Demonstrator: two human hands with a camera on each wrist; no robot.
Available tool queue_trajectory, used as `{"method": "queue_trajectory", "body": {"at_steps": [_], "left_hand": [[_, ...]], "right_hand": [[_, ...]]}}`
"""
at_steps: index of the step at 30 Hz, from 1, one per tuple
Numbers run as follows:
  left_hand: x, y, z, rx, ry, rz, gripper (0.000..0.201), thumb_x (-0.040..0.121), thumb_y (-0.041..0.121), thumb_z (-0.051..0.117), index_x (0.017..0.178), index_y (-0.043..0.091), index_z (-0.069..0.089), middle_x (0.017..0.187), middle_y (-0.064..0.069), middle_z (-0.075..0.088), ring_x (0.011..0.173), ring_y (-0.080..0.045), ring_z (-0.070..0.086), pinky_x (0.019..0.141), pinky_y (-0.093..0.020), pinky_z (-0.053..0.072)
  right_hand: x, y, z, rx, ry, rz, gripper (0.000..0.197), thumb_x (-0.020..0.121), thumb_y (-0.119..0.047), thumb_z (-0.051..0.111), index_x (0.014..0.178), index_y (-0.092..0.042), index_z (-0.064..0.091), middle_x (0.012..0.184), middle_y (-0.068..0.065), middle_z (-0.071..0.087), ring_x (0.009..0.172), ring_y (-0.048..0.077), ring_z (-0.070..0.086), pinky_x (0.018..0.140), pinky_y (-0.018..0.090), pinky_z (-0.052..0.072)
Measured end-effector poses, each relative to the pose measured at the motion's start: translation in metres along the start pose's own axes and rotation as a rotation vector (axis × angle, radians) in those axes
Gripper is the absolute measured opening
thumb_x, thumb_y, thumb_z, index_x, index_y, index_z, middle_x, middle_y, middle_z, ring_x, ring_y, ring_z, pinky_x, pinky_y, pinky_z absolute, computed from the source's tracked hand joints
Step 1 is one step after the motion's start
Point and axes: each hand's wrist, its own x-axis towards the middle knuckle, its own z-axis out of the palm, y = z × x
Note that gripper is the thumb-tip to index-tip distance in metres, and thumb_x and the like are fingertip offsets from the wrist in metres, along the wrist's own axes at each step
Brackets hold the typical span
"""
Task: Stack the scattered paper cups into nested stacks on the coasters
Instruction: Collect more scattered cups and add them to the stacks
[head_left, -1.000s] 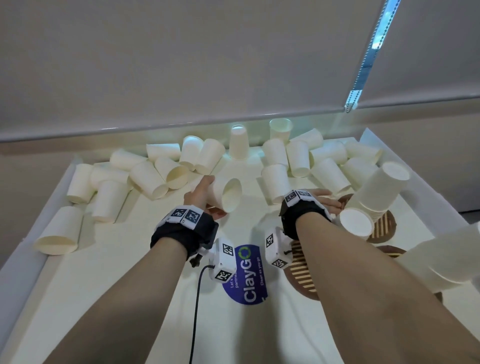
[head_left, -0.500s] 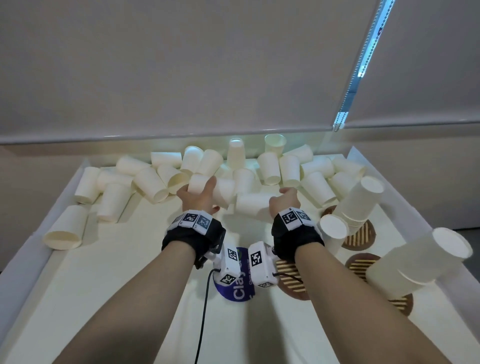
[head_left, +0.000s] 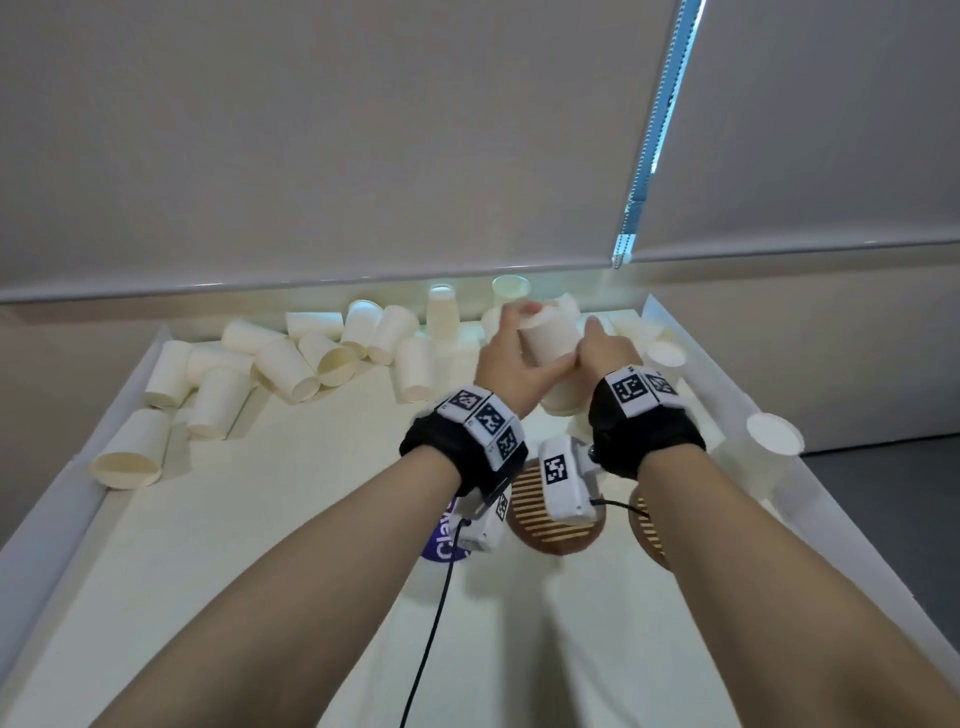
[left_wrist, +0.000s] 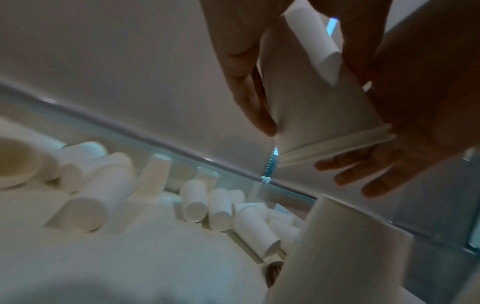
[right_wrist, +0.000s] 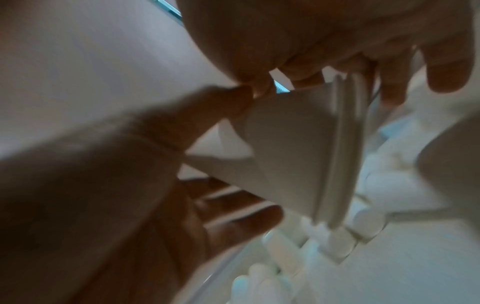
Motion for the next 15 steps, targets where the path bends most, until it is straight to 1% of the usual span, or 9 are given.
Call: {"method": "queue_trajectory", "body": {"at_steps": [2, 4, 5, 7, 9, 11, 13, 14, 15], "left_hand": [[-0.003, 0.007, 0.013, 0.096, -0.078, 0.099, 0.06, 0.074, 0.024, 0.076, 0.125, 0.023, 0.044, 0.111, -0.003, 0.058, 0.091, -0.02, 0.057, 0.074, -0.02, 0.043], [-0.007, 0.006, 0.022, 0.221, -0.188, 0.162, 0.061, 0.074, 0.025, 0.076, 0.126, 0.024, 0.044, 0.118, -0.007, 0.056, 0.1, -0.023, 0.056, 0.082, -0.025, 0.043], [-0.008, 0.004, 0.026, 0.291, -0.253, 0.179, 0.061, 0.075, 0.024, 0.075, 0.127, 0.024, 0.045, 0.12, -0.008, 0.054, 0.103, -0.024, 0.054, 0.085, -0.026, 0.043], [-0.01, -0.003, 0.032, 0.428, -0.386, 0.191, 0.06, 0.076, 0.019, 0.072, 0.129, 0.022, 0.046, 0.122, -0.009, 0.051, 0.109, -0.026, 0.052, 0.091, -0.03, 0.043], [-0.013, -0.012, 0.037, 0.534, -0.478, 0.199, 0.058, 0.077, 0.016, 0.07, 0.13, 0.02, 0.047, 0.122, -0.01, 0.049, 0.11, -0.028, 0.05, 0.094, -0.038, 0.044], [-0.014, -0.019, 0.038, 0.584, -0.504, 0.197, 0.058, 0.077, 0.016, 0.069, 0.13, 0.02, 0.047, 0.121, -0.01, 0.048, 0.11, -0.028, 0.049, 0.094, -0.043, 0.044], [-0.014, -0.021, 0.038, 0.598, -0.493, 0.188, 0.058, 0.076, 0.016, 0.068, 0.131, 0.02, 0.047, 0.123, -0.009, 0.047, 0.11, -0.028, 0.049, 0.094, -0.045, 0.044], [-0.013, -0.022, 0.038, 0.606, -0.488, 0.184, 0.057, 0.076, 0.015, 0.067, 0.13, 0.019, 0.048, 0.125, -0.009, 0.046, 0.111, -0.028, 0.049, 0.094, -0.044, 0.045], [-0.012, -0.022, 0.038, 0.617, -0.489, 0.18, 0.056, 0.077, 0.014, 0.067, 0.13, 0.018, 0.049, 0.127, -0.009, 0.045, 0.112, -0.028, 0.049, 0.094, -0.044, 0.045]], "right_hand": [[0.001, 0.008, -0.017, 0.025, -0.015, -0.009, 0.038, 0.097, -0.019, 0.04, 0.129, 0.001, 0.045, 0.13, 0.023, 0.052, 0.12, 0.036, 0.051, 0.098, 0.04, 0.04], [0.003, 0.019, -0.027, 0.057, -0.049, 0.036, 0.038, 0.092, -0.011, 0.048, 0.127, 0.003, 0.043, 0.127, 0.024, 0.053, 0.117, 0.037, 0.052, 0.096, 0.039, 0.042], [0.003, 0.025, -0.031, 0.133, -0.077, 0.051, 0.039, 0.093, -0.016, 0.047, 0.127, 0.002, 0.045, 0.126, 0.023, 0.054, 0.117, 0.037, 0.052, 0.097, 0.039, 0.042], [0.003, 0.035, -0.033, 0.176, -0.13, 0.047, 0.046, 0.096, -0.037, 0.035, 0.124, -0.004, 0.052, 0.124, 0.019, 0.057, 0.115, 0.036, 0.054, 0.103, 0.041, 0.041], [0.005, 0.044, -0.03, 0.189, -0.178, 0.1, 0.048, 0.096, -0.044, 0.028, 0.108, -0.007, 0.056, 0.108, 0.013, 0.059, 0.107, 0.032, 0.055, 0.104, 0.041, 0.04], [0.005, 0.05, -0.027, 0.153, -0.222, 0.132, 0.042, 0.096, -0.043, 0.029, 0.089, -0.011, 0.054, 0.094, 0.01, 0.055, 0.098, 0.028, 0.051, 0.1, 0.041, 0.04], [0.004, 0.053, -0.023, 0.1, -0.238, 0.116, 0.037, 0.095, -0.038, 0.031, 0.077, -0.013, 0.051, 0.093, 0.011, 0.054, 0.096, 0.027, 0.05, 0.096, 0.04, 0.041], [0.004, 0.053, -0.022, 0.069, -0.248, 0.105, 0.034, 0.093, -0.035, 0.032, 0.081, -0.011, 0.052, 0.095, 0.012, 0.056, 0.096, 0.028, 0.052, 0.092, 0.038, 0.042], [0.004, 0.052, -0.021, 0.051, -0.246, 0.098, 0.031, 0.092, -0.031, 0.034, 0.09, -0.008, 0.055, 0.101, 0.013, 0.06, 0.098, 0.029, 0.054, 0.091, 0.037, 0.042]]}}
